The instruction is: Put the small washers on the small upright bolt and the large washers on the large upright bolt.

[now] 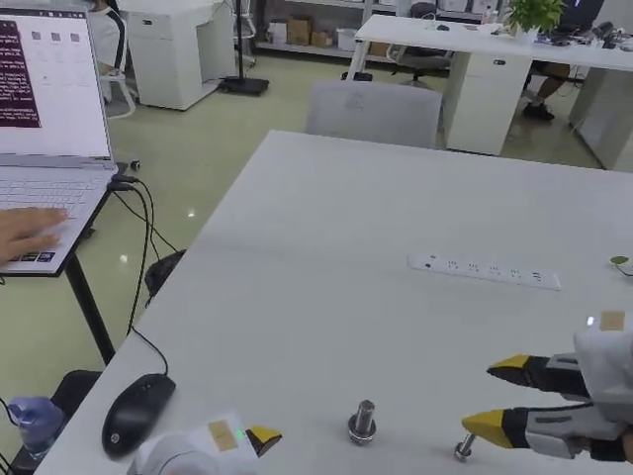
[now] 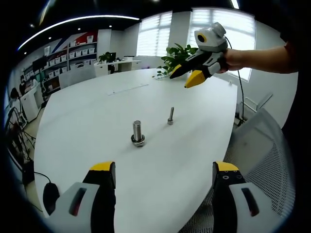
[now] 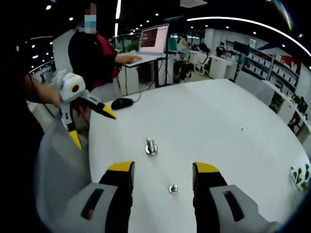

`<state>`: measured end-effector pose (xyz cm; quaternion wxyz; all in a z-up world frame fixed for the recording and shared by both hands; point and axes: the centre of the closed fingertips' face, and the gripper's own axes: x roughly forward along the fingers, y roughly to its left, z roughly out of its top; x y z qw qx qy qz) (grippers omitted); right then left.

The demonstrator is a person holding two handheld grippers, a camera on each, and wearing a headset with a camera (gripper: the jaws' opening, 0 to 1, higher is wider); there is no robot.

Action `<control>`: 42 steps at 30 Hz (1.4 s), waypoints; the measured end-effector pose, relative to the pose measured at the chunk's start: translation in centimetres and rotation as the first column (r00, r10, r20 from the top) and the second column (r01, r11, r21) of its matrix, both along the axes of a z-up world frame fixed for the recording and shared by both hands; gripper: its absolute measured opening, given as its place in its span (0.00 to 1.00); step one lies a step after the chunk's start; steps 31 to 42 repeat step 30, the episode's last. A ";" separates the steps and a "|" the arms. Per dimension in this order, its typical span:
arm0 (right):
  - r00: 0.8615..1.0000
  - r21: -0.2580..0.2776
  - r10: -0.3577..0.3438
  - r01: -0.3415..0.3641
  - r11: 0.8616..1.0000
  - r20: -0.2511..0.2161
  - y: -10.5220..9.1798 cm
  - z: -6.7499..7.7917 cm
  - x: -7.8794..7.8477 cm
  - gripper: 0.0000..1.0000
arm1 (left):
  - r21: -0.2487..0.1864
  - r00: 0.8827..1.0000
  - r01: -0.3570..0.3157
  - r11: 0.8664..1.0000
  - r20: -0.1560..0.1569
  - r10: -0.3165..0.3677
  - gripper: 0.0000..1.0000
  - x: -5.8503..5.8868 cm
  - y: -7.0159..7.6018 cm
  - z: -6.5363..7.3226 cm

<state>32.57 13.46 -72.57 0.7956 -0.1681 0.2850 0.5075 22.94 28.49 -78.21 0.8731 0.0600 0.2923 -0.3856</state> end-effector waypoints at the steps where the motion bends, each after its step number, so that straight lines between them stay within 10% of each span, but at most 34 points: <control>1: 1.000 0.025 -0.022 0.022 0.999 -0.012 -0.3 -0.2 -0.2 0.51 | -0.003 1.000 -0.004 1.000 -0.001 0.004 0.82 0.0 0.0 0.0; 23: 0.980 0.204 -0.174 0.190 0.960 -0.093 -3.1 -3.2 -7.5 0.90 | -0.034 0.999 -0.028 0.999 -0.017 0.027 0.91 -1.8 0.1 0.7; 42: 0.977 0.225 -0.194 0.210 0.951 -0.093 -3.2 -3.1 -7.4 0.98 | -0.019 0.999 -0.034 0.999 -0.024 0.033 0.97 -2.7 0.5 0.4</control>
